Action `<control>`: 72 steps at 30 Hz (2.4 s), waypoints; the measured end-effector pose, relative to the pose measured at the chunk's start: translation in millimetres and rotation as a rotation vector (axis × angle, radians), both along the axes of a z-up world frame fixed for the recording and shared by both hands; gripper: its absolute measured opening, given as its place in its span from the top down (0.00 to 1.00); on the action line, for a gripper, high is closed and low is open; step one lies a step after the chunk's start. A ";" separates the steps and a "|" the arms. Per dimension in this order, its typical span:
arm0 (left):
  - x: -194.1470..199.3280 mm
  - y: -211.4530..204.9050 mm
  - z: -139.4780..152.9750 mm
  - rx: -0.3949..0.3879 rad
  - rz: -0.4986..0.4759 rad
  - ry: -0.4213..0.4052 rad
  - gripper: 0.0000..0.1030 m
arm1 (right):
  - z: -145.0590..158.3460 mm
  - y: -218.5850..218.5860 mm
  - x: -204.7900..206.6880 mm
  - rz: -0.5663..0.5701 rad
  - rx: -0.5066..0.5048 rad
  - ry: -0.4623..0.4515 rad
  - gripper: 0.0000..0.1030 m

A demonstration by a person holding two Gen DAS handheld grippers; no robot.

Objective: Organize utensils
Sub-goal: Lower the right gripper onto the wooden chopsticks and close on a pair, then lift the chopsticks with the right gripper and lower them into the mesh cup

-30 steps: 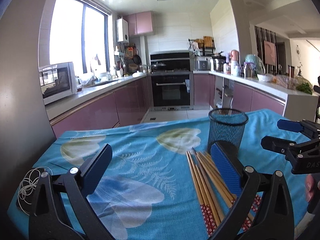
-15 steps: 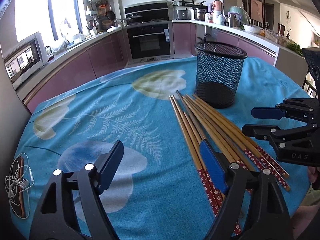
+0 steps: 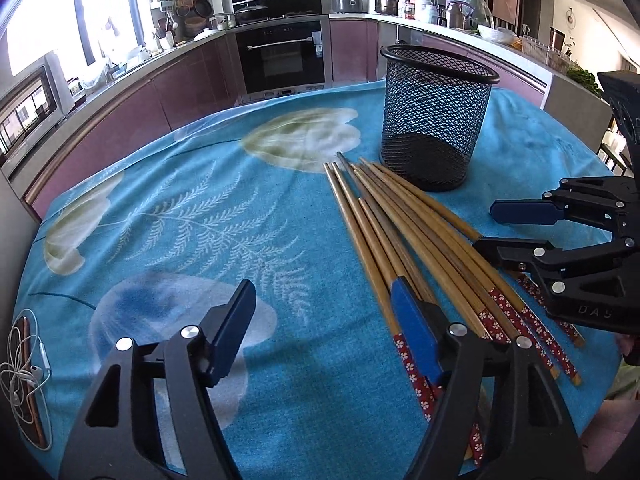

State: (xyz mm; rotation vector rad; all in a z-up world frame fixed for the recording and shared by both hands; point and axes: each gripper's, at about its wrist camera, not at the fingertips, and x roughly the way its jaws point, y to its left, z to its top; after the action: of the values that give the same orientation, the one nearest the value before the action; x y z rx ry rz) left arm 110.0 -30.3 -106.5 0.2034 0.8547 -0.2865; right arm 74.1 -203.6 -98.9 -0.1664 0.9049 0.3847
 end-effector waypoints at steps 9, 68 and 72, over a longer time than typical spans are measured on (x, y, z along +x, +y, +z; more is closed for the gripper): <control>13.5 -7.3 -3.1 -0.019 -0.025 0.047 0.51 | -1.4 7.1 8.3 0.027 0.000 0.012 0.81; -21.1 12.9 124.9 -0.434 -0.130 -0.117 0.93 | 106.2 -35.4 -19.3 0.147 0.427 -0.207 0.94; -19.2 12.2 145.1 -0.457 -0.140 -0.164 0.93 | 125.2 -46.3 -13.0 0.128 0.437 -0.266 0.94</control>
State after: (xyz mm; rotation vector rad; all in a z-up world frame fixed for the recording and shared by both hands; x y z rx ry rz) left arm 90.9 -18.1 38.5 -0.1394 0.5943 -0.5788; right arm 61.2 -250.0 26.4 0.1256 0.5331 0.6538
